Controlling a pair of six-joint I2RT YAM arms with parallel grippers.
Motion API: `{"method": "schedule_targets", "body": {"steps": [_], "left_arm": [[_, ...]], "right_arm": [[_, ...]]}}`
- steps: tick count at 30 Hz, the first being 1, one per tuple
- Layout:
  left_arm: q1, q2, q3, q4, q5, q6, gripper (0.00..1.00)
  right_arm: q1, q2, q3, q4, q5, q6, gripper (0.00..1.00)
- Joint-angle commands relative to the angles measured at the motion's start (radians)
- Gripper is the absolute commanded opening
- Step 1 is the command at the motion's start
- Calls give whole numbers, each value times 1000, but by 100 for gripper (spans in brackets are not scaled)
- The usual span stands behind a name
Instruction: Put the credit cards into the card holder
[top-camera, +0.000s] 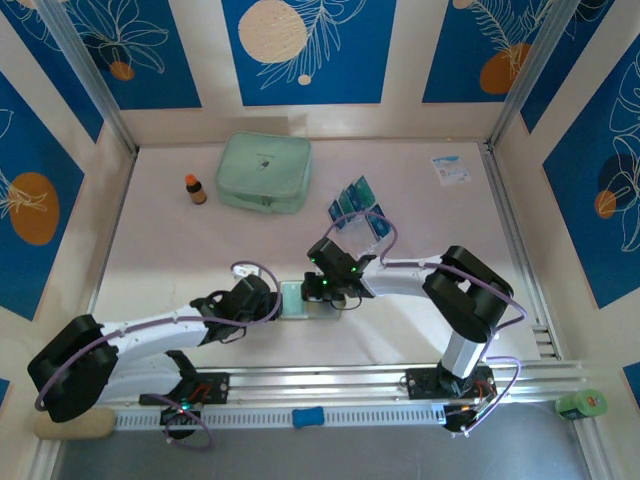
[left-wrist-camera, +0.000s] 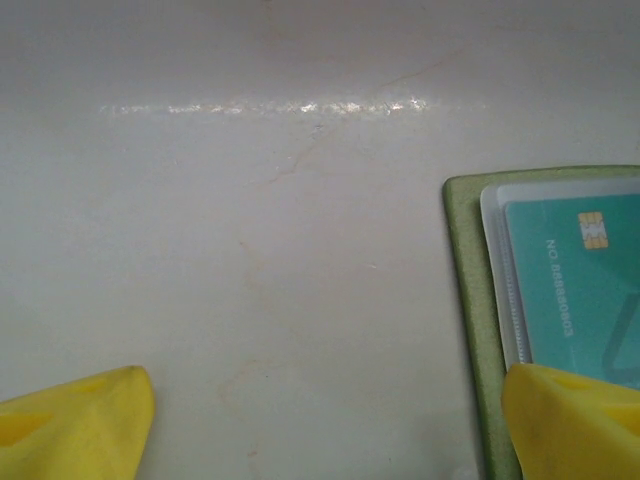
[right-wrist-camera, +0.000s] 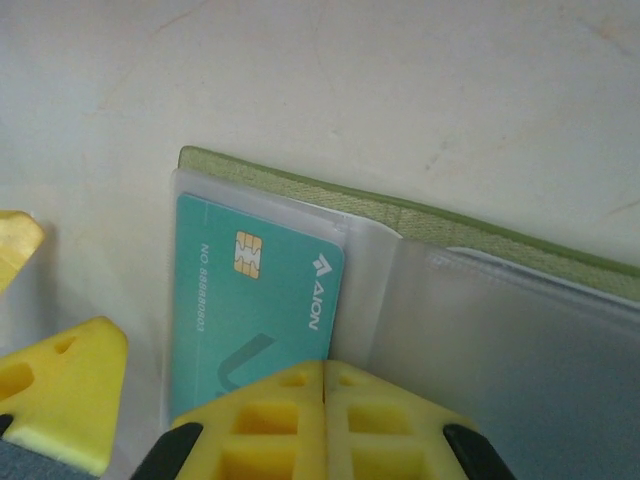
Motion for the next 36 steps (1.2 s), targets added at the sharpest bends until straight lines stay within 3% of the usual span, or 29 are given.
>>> {"method": "schedule_targets", "body": {"steps": [1, 16, 24, 36], "left_arm": [[9, 0, -10, -3, -11, -2, 90], [10, -50, 99, -70, 7, 48, 90], [7, 4, 162, -60, 56, 52, 89], [-48, 102, 206, -12, 46, 8, 89]], "right_arm": [[9, 18, 19, 13, -29, 17, 0], [-69, -160, -13, -63, -20, -31, 0], [-149, -241, -65, -95, -33, -66, 0], [-171, -280, -97, -168, -25, -115, 0]]}}
